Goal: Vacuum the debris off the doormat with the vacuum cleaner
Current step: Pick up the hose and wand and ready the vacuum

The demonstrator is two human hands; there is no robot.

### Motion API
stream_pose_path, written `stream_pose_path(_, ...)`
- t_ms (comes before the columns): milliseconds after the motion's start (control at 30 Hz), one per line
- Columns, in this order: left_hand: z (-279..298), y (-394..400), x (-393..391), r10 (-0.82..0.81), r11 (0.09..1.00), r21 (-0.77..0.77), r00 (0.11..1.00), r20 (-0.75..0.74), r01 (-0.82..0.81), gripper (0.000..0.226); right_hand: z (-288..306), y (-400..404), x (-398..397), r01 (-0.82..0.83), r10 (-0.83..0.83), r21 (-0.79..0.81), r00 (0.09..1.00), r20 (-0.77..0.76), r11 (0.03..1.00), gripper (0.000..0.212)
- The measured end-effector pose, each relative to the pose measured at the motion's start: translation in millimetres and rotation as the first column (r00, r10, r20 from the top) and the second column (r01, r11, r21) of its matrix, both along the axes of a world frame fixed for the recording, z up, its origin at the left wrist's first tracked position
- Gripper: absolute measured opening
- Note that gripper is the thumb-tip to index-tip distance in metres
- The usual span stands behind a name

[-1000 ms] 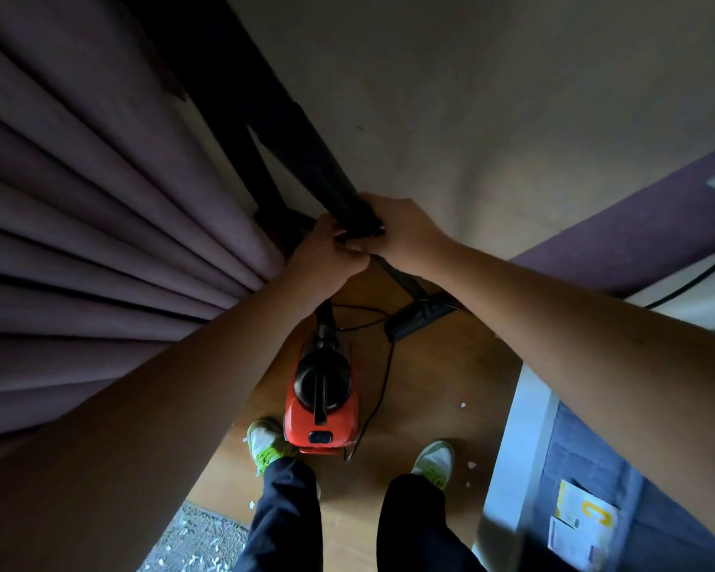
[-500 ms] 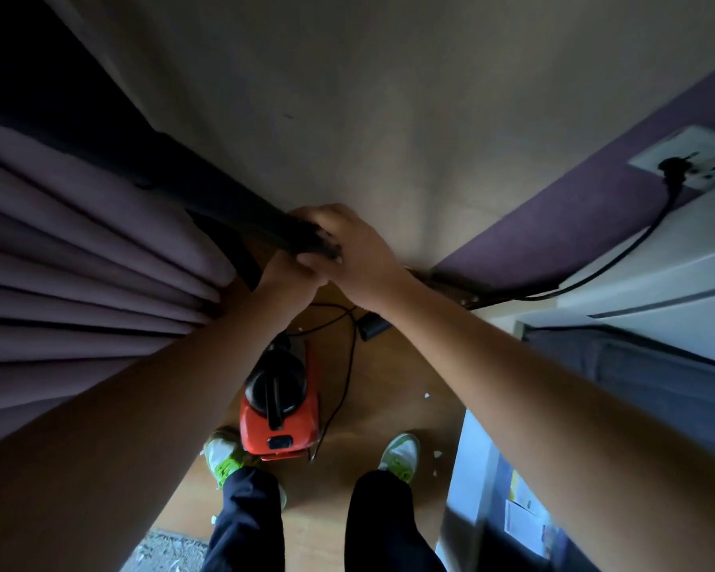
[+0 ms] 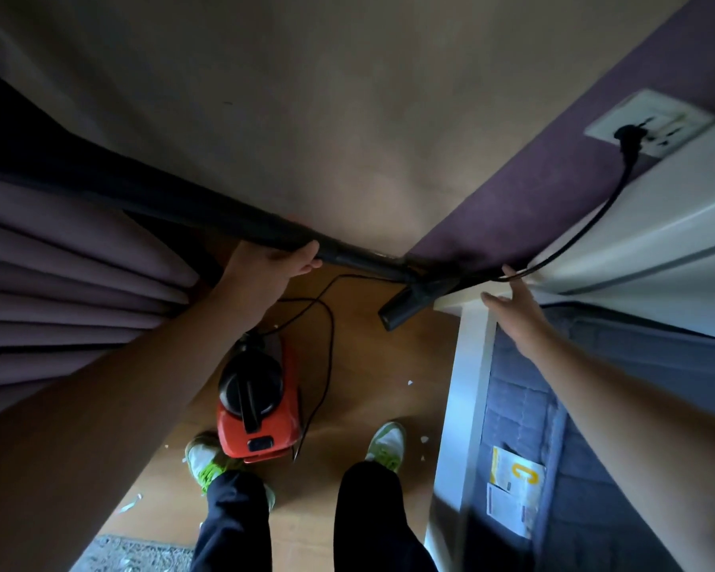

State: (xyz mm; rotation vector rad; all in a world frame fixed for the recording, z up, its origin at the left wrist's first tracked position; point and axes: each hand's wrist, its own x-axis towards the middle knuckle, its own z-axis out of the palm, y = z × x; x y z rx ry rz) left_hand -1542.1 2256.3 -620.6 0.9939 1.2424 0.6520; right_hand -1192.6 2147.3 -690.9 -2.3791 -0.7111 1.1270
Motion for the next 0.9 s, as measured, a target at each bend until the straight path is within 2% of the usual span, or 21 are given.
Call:
stream_pose_path(67, 0.7, -0.9, 3.3, -0.007, 1.000, 0.007, 1.000, 0.026, 0.007, 0.015, 5.9, 7.8, -3.0, 0.030, -0.007, 0.136, 0.987, -0.162, 0.990, 0.064)
stream_pose_path(100, 1.0, -1.3, 4.2, -0.011, 1.000, 0.012, 0.999, 0.032, 0.011, 0.017, 7.9, 12.8, -7.0, 0.036, 0.002, 0.170, 0.976, -0.217, 0.985, 0.054)
stream_pose_path(200, 2.1, -1.9, 4.7, -0.003, 1.000, 0.016, 0.999, 0.047, 0.002, 0.020, 10.4, 24.9, -22.5, 0.056, -0.007, 0.163, 0.957, -0.289, 0.985, 0.017)
stream_pose_path(233, 1.7, -2.1, 4.3, -0.004, 1.000, 0.014, 0.998, 0.055, 0.004, 0.019, 10.0, 25.7, -27.4, 0.059, -0.018, 0.145, 0.962, -0.274, 0.988, 0.015)
stream_pose_path(300, 2.2, -0.9, 3.1, -0.006, 1.000, 0.016, 0.999, 0.054, 0.006, 0.016, 6.9, 20.2, -31.2, 0.027, -0.006, 0.089, 0.974, -0.227, 0.996, 0.020)
stream_pose_path(400, 6.9, 1.7, 0.3, 0.005, 1.000, 0.020, 0.998, 0.058, -0.006, 0.016, -0.8, 0.0, -23.9, -0.220, 0.214, -0.087, 0.974, -0.071, 0.972, 0.019)
stream_pose_path(467, 11.5, 2.8, -1.6, 0.033, 0.999, -0.001, 0.997, 0.072, -0.033, 0.014, -6.2, -15.3, -20.9, -0.201, 0.179, -0.149, 0.972, -0.150, 0.968, 0.013)
stream_pose_path(533, 15.0, 3.4, -5.2, 0.017, 0.999, 0.028, 1.000, -0.013, -0.016, 0.022, -12.2, -25.9, -20.0, -0.104, 0.065, -0.175, 0.974, -0.216, 0.979, 0.018)
stream_pose_path(600, 15.0, 3.5, -9.5, 0.013, 0.998, 0.059, 0.999, -0.044, -0.010, 0.036, -18.6, -30.7, -16.1, -0.083, 0.047, -0.222, 0.985, -0.164, 0.971, 0.017)
stream_pose_path(700, 15.2, 7.4, -13.8, 0.002, 0.998, 0.068, 1.000, -0.031, 0.000, 0.035, -24.6, -29.6, -5.5, -0.119, 0.126, -0.303, 0.992, 0.002, 0.946, 0.017)
stream_pose_path(767, 16.4, 12.7, -18.0, -0.035, 0.999, 0.029, 0.999, 0.040, 0.034, 0.034, -23.7, -26.7, -1.0, -0.154, 0.183, -0.362, 0.982, 0.047, 0.919, 0.028)
stream_pose_path(833, 11.8, 19.4, -25.5, -0.060, 0.998, -0.026, 0.988, 0.142, 0.065, 0.044, -25.7, -25.0, 3.3, -0.179, 0.220, -0.401, 0.974, 0.058, 0.898, 0.035)
stream_pose_path(900, 9.1, 22.7, -33.2, -0.060, 0.998, 0.001, 0.982, 0.178, 0.061, 0.048, -26.2, -24.3, 5.0, -0.179, 0.226, -0.428, 0.972, 0.060, 0.886, 0.036)
